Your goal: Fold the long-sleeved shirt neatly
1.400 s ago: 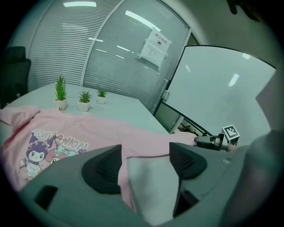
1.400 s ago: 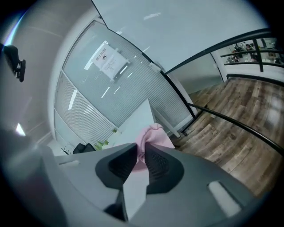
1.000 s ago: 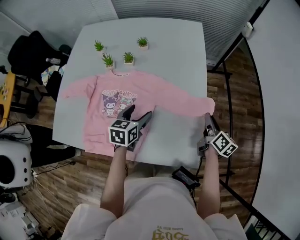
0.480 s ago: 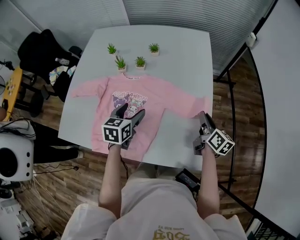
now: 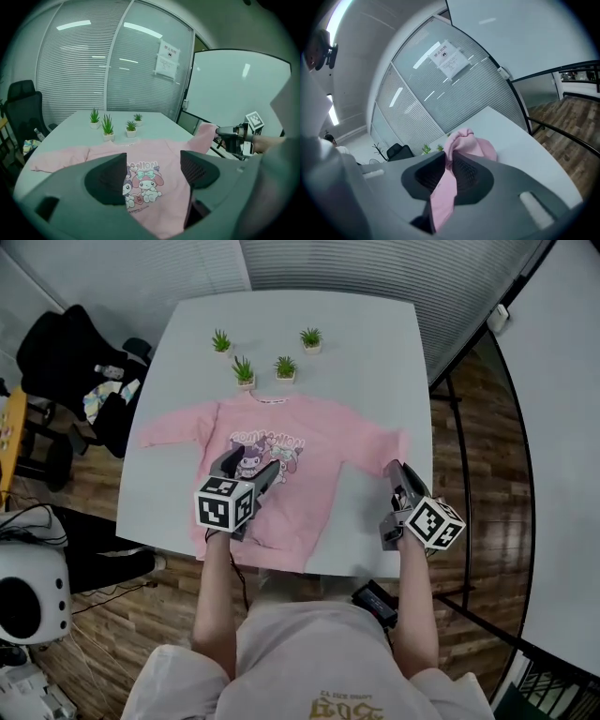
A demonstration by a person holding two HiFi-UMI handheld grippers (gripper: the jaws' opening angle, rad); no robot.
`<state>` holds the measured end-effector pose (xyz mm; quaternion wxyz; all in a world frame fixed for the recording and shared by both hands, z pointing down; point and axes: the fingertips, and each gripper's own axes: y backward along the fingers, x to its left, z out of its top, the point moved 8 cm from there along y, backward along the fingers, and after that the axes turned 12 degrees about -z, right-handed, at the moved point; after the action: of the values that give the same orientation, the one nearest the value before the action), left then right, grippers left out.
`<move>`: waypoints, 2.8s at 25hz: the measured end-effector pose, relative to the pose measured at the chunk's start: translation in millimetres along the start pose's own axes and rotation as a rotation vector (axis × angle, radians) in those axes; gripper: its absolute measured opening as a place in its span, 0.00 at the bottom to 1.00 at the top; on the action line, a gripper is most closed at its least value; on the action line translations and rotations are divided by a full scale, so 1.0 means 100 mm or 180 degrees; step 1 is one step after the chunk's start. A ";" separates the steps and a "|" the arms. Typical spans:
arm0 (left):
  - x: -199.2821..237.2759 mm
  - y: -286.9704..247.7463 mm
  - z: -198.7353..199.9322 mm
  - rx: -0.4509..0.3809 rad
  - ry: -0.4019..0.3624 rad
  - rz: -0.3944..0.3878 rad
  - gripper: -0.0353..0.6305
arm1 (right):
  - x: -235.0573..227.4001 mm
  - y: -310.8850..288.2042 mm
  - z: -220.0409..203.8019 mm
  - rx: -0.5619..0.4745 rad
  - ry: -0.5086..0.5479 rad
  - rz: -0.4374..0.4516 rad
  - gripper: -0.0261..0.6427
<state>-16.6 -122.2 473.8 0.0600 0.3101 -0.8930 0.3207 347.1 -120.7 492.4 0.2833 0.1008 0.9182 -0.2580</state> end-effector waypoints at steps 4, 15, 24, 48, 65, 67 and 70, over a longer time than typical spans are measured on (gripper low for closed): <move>0.28 0.16 0.05 0.0032 -0.0011 -0.0094 0.60 | 0.38 -0.10 -0.04 -0.0059 0.0107 -0.0058 0.13; 1.06 0.50 -0.01 0.0053 0.0105 -0.0080 0.60 | 1.36 -0.64 -0.33 0.0063 0.0477 0.0055 0.13; 1.56 0.73 0.11 -0.0015 0.0099 -0.0086 0.60 | 2.07 -1.13 -0.56 0.0156 0.0611 0.0211 0.13; 2.43 0.76 -0.44 0.0128 0.0361 -0.0051 0.59 | 2.70 -2.38 -1.86 0.0835 0.1803 -0.0034 0.14; 2.34 0.92 -0.49 -0.0012 0.0448 0.0177 0.59 | 2.81 -1.92 -1.79 0.0733 0.1650 0.0226 0.45; 2.33 0.95 -0.47 -0.0043 0.0469 0.0257 0.59 | 2.84 -1.83 -1.73 0.0696 0.1652 0.0321 0.45; 2.26 1.01 -0.43 -0.0095 0.0499 0.0398 0.59 | 2.85 -1.78 -1.68 0.0706 0.1675 0.0449 0.45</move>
<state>-261.0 -151.7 523.3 0.1142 0.2268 -0.9078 0.3339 -24.7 -171.2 522.3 0.0400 0.2582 0.9170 -0.3014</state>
